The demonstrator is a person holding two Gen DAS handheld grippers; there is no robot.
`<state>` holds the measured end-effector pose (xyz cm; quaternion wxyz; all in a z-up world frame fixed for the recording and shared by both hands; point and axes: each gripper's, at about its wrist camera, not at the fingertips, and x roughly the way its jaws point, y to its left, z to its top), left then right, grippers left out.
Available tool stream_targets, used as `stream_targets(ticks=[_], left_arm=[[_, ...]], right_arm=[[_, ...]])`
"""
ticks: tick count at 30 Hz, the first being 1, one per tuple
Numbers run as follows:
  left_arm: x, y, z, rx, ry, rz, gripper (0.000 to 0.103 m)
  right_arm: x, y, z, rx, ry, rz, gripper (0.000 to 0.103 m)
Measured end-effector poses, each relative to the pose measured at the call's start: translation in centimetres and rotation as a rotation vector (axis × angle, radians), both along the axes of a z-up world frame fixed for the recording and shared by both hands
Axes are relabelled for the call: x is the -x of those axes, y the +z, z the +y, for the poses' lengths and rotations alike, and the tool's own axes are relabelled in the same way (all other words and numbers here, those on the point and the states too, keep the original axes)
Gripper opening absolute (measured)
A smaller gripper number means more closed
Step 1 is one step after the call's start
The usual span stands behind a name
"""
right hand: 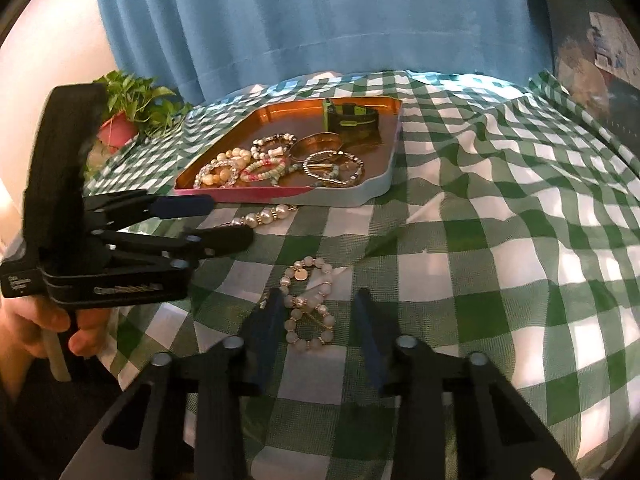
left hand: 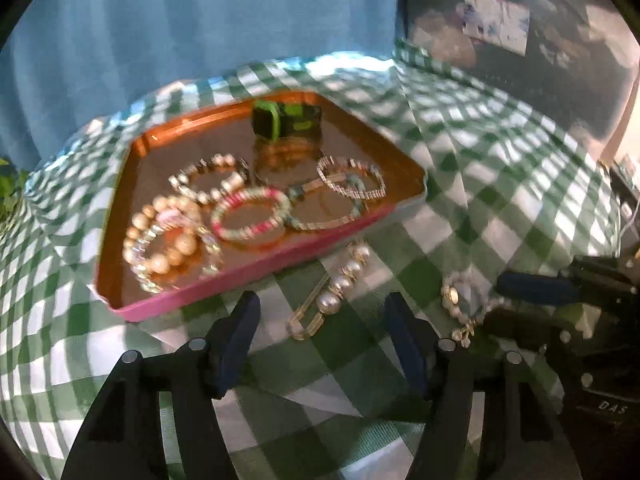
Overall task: Organize jewelry
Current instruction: 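Move the left gripper to the pearl safety pin while the right approaches the pearl charm bracelet, then grasp the pearl safety pin with the left gripper while the right grasps the pearl charm bracelet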
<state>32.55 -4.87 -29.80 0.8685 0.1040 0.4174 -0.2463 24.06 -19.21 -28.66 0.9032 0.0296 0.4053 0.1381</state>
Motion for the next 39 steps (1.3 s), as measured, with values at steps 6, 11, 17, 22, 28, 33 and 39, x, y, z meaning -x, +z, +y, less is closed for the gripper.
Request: stream_targets(ticks=[6,11,17,22,28,33,39], left_arm=[[1.1,0.3,-0.3,0.003,-0.030,0.017,0.011],[4.2,0.5,2.3,0.046,0.106,0.080,0.011],[6.1,0.5,3.8,0.068,0.155,0.094,0.016],[5.0,0.5,3.2,0.036,0.145,0.070,0.054],[3.9,0.3,2.7,0.018,0.140,0.052,0.054],[3.7,0.4,2.9,0.037,0.140,0.063,0.018],[3.9,0.5,3.7,0.097,0.167,0.103,0.012]], right_arm=[[0.5,0.2,1.4,0.063,0.067,-0.025,0.005],[1.3,0.9,1.3,0.059,0.069,-0.059,0.005],[0.9,0.6,0.3,0.000,0.022,-0.012,0.005],[0.3,0.0,0.3,-0.003,0.001,0.022,0.015],[0.3,0.0,1.1,0.033,0.023,0.003,0.024],[0.2,0.0,2.3,0.060,0.041,-0.012,0.043],[-0.3,0.0,2.2,0.030,0.033,-0.007,0.014]])
